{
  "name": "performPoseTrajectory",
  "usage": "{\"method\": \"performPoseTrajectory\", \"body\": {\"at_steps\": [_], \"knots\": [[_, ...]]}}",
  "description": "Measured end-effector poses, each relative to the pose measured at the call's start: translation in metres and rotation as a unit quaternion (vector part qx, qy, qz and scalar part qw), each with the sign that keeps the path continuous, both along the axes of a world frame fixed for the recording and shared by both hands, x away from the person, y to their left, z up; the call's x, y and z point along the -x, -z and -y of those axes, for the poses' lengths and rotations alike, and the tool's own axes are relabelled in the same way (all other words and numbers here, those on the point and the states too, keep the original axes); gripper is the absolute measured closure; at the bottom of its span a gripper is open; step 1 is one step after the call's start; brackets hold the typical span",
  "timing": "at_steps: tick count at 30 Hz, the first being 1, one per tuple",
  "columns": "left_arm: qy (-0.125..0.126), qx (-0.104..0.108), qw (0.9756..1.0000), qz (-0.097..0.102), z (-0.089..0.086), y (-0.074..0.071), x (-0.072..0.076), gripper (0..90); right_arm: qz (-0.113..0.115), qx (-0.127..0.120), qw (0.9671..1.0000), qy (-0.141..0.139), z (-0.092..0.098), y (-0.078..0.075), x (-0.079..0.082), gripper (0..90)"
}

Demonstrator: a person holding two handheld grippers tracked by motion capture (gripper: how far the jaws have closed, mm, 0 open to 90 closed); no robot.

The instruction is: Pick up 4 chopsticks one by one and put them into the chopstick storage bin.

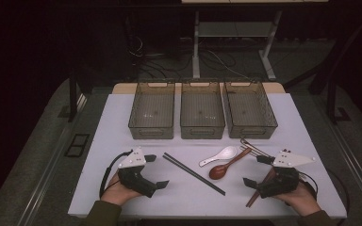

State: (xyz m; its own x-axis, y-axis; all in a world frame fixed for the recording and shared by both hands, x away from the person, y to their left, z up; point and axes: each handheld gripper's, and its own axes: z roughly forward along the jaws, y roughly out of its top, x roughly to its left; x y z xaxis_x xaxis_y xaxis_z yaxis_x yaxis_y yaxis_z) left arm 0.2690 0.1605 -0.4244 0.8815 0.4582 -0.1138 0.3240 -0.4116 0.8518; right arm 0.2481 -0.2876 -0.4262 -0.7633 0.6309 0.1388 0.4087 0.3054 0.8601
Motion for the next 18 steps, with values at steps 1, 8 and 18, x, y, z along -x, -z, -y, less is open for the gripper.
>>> {"method": "performPoseTrajectory", "body": {"at_steps": [1, 8, 18], "knots": [[0.000, 0.001, 1.0000, 0.000, 0.0001, -0.0002, 0.0001, 0.0, 0.001, 0.000, 1.0000, 0.002, 0.0007, -0.0002, 0.0000, 1.0], [-0.002, -0.001, 1.0000, -0.002, 0.0006, -0.0006, -0.0011, 0.0, 0.004, -0.002, 1.0000, 0.005, 0.0030, -0.0010, -0.0004, 0.9], [0.002, -0.007, 1.0000, 0.005, 0.0043, -0.0043, -0.0052, 8.5, 0.005, -0.004, 1.0000, 0.003, 0.0009, -0.0020, -0.0013, 1.0]]}}
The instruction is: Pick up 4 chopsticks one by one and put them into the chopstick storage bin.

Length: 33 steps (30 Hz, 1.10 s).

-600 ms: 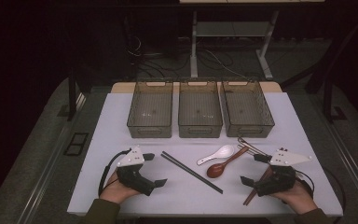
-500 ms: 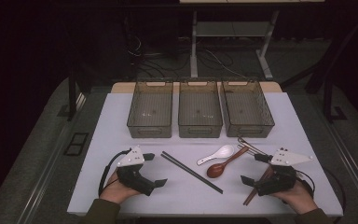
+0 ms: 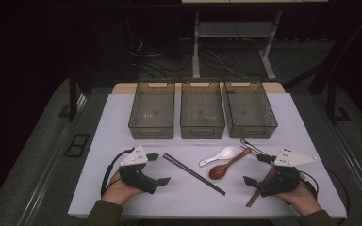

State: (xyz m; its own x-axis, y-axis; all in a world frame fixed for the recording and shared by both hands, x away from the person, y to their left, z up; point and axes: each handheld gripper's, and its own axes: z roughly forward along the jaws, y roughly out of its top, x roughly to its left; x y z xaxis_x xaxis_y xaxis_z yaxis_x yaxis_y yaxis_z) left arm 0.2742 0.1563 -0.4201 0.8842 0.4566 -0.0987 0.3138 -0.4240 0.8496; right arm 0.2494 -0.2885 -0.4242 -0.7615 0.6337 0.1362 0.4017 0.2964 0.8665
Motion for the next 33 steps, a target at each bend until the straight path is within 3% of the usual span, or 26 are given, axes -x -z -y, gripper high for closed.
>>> {"method": "performPoseTrajectory", "body": {"at_steps": [10, 13, 16, 18, 21, 22, 27, 31, 33], "knots": [[0.004, -0.010, 0.9999, 0.007, 0.009, 0.000, -0.009, 26.8, -0.003, 0.004, 1.0000, 0.007, 0.000, 0.000, 0.000, 1.0], [-0.008, -0.009, 0.9999, 0.010, 0.012, -0.001, -0.013, 28.4, -0.002, 0.005, 1.0000, 0.006, 0.000, 0.000, 0.000, 1.0], [-0.010, -0.005, 0.9999, 0.012, 0.014, -0.002, -0.018, 39.7, -0.001, 0.004, 1.0000, 0.007, 0.001, 0.000, 0.000, 1.0], [-0.010, -0.010, 0.9998, 0.014, 0.015, -0.002, -0.021, 42.7, -0.001, 0.004, 1.0000, 0.007, 0.001, 0.000, 0.000, 1.0], [-0.014, -0.024, 0.9995, 0.018, 0.019, -0.001, -0.025, 55.8, -0.001, 0.003, 1.0000, 0.008, 0.000, 0.001, -0.001, 1.0], [-0.017, -0.028, 0.9993, 0.015, 0.020, -0.001, -0.027, 55.8, -0.001, 0.003, 1.0000, 0.008, 0.000, 0.001, -0.001, 1.0], [-0.033, -0.044, 0.9985, -0.011, 0.024, 0.002, -0.044, 75.6, -0.001, 0.004, 0.9999, 0.009, 0.000, 0.001, 0.000, 1.0], [-0.045, -0.055, 0.9973, -0.018, 0.026, 0.004, -0.051, 87.8, -0.002, 0.004, 0.9999, 0.009, 0.000, 0.001, 0.000, 1.0], [-0.050, -0.061, 0.9966, -0.023, 0.026, 0.006, -0.059, 89.2, -0.002, 0.004, 0.9999, 0.010, 0.000, 0.001, -0.001, 1.0]]}}
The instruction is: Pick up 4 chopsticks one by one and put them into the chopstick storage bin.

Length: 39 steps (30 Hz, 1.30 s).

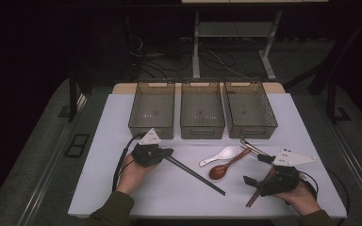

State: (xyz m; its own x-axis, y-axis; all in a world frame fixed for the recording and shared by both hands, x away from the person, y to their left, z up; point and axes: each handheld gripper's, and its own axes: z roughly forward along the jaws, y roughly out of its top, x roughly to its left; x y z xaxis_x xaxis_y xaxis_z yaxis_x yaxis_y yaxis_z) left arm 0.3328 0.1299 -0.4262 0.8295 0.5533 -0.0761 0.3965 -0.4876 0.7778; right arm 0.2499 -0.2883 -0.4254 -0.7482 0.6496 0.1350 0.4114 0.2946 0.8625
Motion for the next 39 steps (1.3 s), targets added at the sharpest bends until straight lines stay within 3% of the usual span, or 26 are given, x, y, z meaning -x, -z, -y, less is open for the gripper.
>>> {"method": "performPoseTrajectory", "body": {"at_steps": [3, 7, 18, 39], "knots": [[-0.001, -0.005, 1.0000, -0.006, 0.001, 0.003, -0.006, 89.3, -0.001, 0.002, 1.0000, -0.001, 0.000, 0.001, 0.000, 1.0], [-0.012, -0.031, 0.9993, -0.015, 0.004, 0.010, -0.016, 89.3, -0.001, 0.001, 1.0000, -0.001, 0.000, 0.001, 0.000, 1.0], [-0.028, -0.044, 0.9983, -0.025, 0.002, 0.018, -0.024, 89.4, -0.002, 0.000, 1.0000, 0.003, -0.001, 0.001, 0.000, 1.0], [-0.019, -0.065, 0.9971, -0.036, 0.002, 0.019, -0.021, 89.4, -0.001, -0.001, 1.0000, 0.006, 0.002, -0.002, 0.001, 1.0]]}}
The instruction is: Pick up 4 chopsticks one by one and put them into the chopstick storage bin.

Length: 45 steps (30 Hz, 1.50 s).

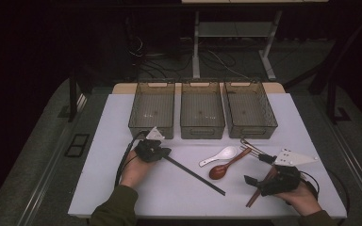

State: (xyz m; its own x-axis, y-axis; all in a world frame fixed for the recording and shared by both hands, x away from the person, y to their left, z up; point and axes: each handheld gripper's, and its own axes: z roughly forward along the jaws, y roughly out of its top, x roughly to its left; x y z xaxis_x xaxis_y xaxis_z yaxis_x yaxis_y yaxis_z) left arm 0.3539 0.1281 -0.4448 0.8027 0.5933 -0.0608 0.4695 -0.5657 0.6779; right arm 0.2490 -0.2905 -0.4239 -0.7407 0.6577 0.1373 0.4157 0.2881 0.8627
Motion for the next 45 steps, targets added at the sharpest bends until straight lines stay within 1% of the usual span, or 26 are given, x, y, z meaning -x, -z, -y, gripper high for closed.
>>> {"method": "performPoseTrajectory", "body": {"at_steps": [5, 6, 9, 15, 17, 23, 24, 25, 27, 28, 30, 33, 34, 35, 37, 39, 45], "knots": [[0.005, -0.005, 1.0000, 0.001, 0.000, 0.000, 0.001, 89.4, 0.000, 0.000, 1.0000, 0.000, 0.000, 0.000, 0.000, 1.0], [0.001, -0.005, 1.0000, -0.002, 0.000, -0.001, 0.002, 89.4, 0.000, 0.000, 1.0000, 0.000, 0.000, 0.000, 0.000, 1.0], [0.001, -0.005, 1.0000, -0.003, -0.001, -0.001, 0.003, 89.4, 0.000, 0.000, 1.0000, 0.000, 0.000, 0.000, 0.000, 1.0], [0.006, -0.010, 0.9999, -0.003, -0.002, -0.001, 0.004, 89.4, 0.000, -0.001, 1.0000, 0.001, 0.000, 0.000, 0.000, 1.0], [0.005, -0.013, 0.9999, -0.006, -0.002, -0.002, 0.006, 89.4, 0.000, 0.000, 1.0000, 0.001, 0.000, 0.000, 0.000, 1.0], [0.012, -0.022, 0.9997, -0.003, -0.004, -0.003, 0.008, 89.4, 0.000, 0.000, 1.0000, 0.001, 0.000, 0.000, 0.000, 1.0], [0.009, -0.019, 0.9998, -0.005, -0.003, -0.003, 0.009, 89.4, 0.000, -0.001, 1.0000, 0.001, 0.000, 0.000, 0.000, 1.0], [0.012, -0.024, 0.9996, -0.005, -0.003, -0.004, 0.009, 89.4, 0.000, -0.001, 1.0000, 0.001, 0.000, 0.000, 0.000, 1.0], [0.013, -0.026, 0.9996, -0.004, -0.004, -0.004, 0.010, 89.4, 0.001, 0.000, 1.0000, 0.001, 0.000, 0.000, 0.000, 1.0], [0.008, -0.021, 0.9997, -0.007, -0.003, -0.004, 0.011, 89.4, 0.001, 0.000, 1.0000, 0.001, 0.000, 0.000, 0.000, 1.0], [0.012, -0.025, 0.9996, -0.007, -0.004, -0.004, 0.012, 89.4, 0.001, 0.000, 1.0000, 0.001, 0.000, 0.000, 0.000, 1.0], [0.014, -0.026, 0.9996, -0.005, -0.004, -0.004, 0.014, 89.4, 0.001, 0.000, 1.0000, 0.002, 0.001, 0.000, 0.000, 1.0], [0.013, -0.021, 0.9997, -0.005, -0.005, -0.004, 0.014, 89.4, 0.001, 0.000, 1.0000, 0.002, 0.001, 0.000, 0.000, 1.0], [0.007, -0.018, 0.9998, -0.011, -0.005, -0.004, 0.016, 89.4, 0.001, 0.000, 1.0000, 0.002, 0.001, 0.000, 0.000, 1.0], [0.014, -0.023, 0.9996, -0.008, -0.006, -0.004, 0.017, 89.4, 0.001, -0.001, 1.0000, 0.002, 0.001, -0.001, 0.000, 1.0], [0.010, -0.019, 0.9997, -0.012, -0.007, -0.004, 0.018, 89.4, 0.001, -0.001, 1.0000, 0.003, 0.001, -0.001, 0.000, 1.0], [0.016, -0.023, 0.9995, -0.014, -0.010, -0.005, 0.021, 89.4, 0.000, 0.000, 1.0000, 0.003, 0.001, -0.001, 0.000, 1.0]]}}
